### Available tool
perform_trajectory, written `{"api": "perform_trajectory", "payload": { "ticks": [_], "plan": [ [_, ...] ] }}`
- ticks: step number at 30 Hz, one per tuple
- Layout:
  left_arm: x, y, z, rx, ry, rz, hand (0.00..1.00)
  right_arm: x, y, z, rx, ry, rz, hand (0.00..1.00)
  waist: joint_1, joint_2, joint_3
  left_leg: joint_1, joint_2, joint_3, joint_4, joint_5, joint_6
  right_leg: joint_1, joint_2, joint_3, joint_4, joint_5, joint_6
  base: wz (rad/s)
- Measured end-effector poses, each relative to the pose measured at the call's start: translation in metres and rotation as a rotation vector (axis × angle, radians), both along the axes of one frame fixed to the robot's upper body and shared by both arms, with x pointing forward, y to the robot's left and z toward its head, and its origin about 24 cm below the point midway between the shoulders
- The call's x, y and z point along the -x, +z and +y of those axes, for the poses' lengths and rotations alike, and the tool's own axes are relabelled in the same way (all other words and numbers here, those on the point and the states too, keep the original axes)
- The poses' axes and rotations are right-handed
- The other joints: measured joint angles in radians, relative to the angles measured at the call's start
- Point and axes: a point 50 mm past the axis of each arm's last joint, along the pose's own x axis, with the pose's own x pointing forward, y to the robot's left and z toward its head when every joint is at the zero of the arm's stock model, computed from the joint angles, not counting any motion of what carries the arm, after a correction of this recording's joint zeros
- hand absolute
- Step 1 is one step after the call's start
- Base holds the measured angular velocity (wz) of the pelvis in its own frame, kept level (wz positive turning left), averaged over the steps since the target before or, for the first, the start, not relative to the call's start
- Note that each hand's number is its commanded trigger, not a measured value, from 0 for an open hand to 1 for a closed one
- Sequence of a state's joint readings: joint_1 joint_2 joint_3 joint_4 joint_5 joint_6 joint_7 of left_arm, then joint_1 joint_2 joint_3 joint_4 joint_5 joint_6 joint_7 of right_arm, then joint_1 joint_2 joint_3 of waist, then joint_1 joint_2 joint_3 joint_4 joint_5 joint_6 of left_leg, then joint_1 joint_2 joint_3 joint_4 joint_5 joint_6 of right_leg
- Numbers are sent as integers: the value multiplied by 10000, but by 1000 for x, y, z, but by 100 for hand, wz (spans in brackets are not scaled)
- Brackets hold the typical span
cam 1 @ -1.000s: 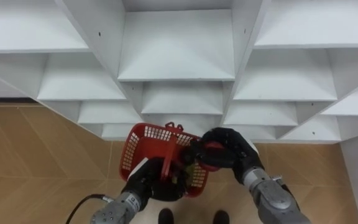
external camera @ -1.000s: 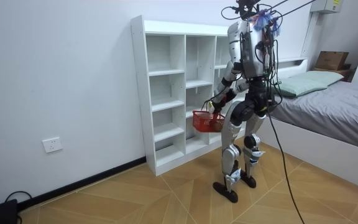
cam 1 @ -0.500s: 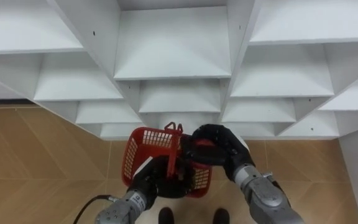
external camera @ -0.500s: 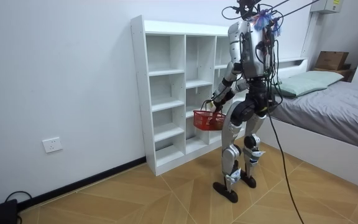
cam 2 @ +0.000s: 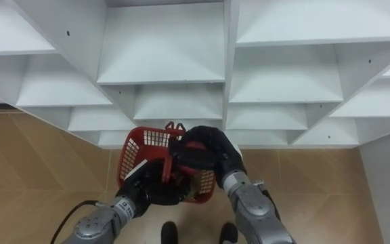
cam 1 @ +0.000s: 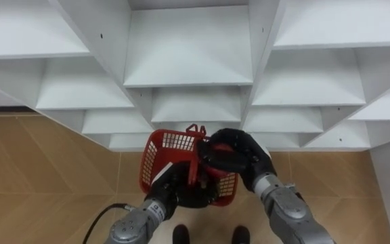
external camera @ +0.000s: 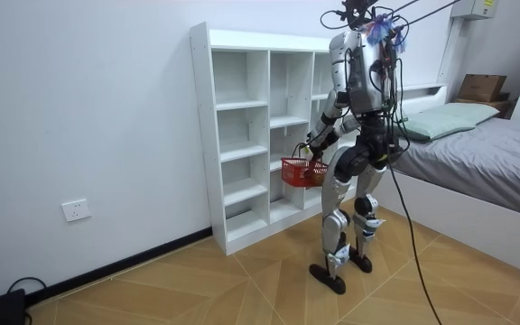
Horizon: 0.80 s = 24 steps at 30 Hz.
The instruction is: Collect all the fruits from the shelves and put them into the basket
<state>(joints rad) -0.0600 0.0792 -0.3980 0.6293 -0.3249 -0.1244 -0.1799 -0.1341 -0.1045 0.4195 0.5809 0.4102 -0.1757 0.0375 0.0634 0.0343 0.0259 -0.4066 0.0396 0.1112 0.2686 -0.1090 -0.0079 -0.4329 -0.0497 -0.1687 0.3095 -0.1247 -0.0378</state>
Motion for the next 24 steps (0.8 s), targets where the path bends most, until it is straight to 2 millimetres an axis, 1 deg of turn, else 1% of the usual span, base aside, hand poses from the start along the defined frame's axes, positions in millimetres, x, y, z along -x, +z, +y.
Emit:
{"api": "perform_trajectory", "payload": {
  "ticks": [9,13,24],
  "plan": [
    [-1,0,4,-100,35,-33,100,1,-1,1,3,303,13,0,-8,0,4,-35,0,1,-41,0,0,-13,13,-7,-39,0,1,0],
    [-1,0,3,-101,23,-34,100,2,-2,3,15,568,17,0,-40,-7,8,-37,-2,1,-41,0,0,6,-16,-92,-38,3,3,0],
    [-1,1,3,-101,25,-53,100,6,-7,1,118,613,228,0,-38,-23,18,-37,10,14,-29,0,0,-16,-42,-97,-52,3,3,0]
  ]
}}
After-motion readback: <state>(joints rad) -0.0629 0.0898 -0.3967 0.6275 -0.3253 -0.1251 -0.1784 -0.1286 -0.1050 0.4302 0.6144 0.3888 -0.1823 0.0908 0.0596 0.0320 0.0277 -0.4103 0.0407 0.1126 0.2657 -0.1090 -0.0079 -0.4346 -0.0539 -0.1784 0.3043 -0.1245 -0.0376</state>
